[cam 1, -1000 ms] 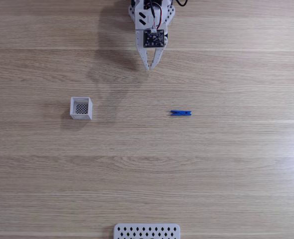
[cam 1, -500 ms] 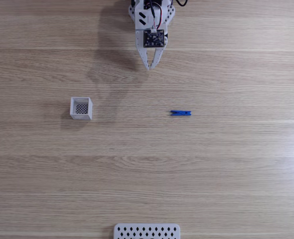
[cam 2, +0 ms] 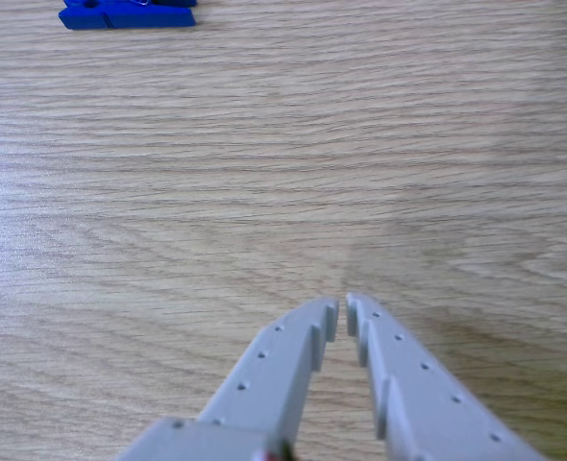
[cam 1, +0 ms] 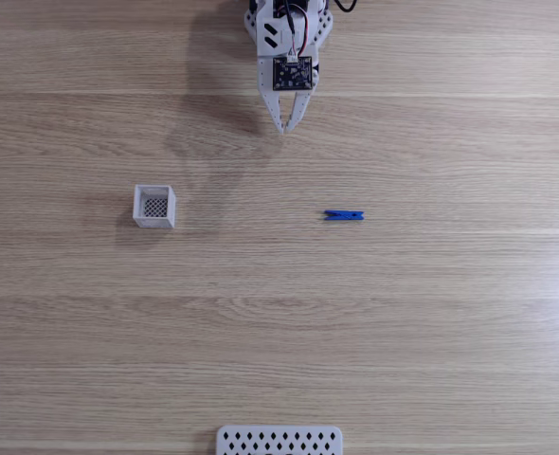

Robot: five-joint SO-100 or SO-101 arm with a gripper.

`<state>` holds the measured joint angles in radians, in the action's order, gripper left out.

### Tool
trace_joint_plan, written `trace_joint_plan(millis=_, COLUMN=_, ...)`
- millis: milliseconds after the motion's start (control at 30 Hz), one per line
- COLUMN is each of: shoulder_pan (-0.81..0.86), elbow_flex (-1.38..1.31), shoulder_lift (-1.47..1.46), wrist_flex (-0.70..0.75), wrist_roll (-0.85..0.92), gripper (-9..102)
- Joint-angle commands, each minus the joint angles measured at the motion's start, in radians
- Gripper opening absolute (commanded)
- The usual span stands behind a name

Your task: Grasp a peg and put it in the crate.

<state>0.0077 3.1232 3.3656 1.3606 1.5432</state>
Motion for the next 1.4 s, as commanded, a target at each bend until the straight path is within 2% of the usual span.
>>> trace_joint_plan(millis=0, shoulder_pan=-0.017, elbow_flex=0.021, shoulder_lift=0.029, wrist_flex=0.003, wrist_roll=-0.003, gripper=0)
trace_joint_plan(millis=700, shoulder_pan=-0.018, elbow_flex=0.008, shoulder_lift=-0.006, wrist_flex=-0.014, wrist_roll=0.037, gripper=-1)
trace_joint_plan(millis=800, shoulder_pan=-0.040, elbow_flex=-0.054, shoulder_lift=-0.117, wrist_flex=-0.037, wrist_roll=0.189, gripper=-1)
trace_joint_plan(millis=1000, shoulder_pan=-0.031, elbow_flex=-0.327, shoulder_lift=-0.509, wrist_flex=-0.094, wrist_roll=0.762, gripper=-1)
trace_joint_plan(millis=1133, shoulder_pan=-0.005, elbow_flex=-0.609, shoulder_lift=-0.788, wrist_flex=-0.091, wrist_roll=1.095, gripper=0)
trace_joint_plan(millis=1267, shoulder_pan=0.025, elbow_flex=-0.873, shoulder_lift=-1.074, wrist_flex=-0.067, wrist_roll=1.292, gripper=0)
trace_joint_plan(millis=1367, shoulder_pan=0.002, elbow_flex=-0.994, shoulder_lift=-1.246, wrist_flex=-0.003, wrist_roll=1.325, gripper=-1)
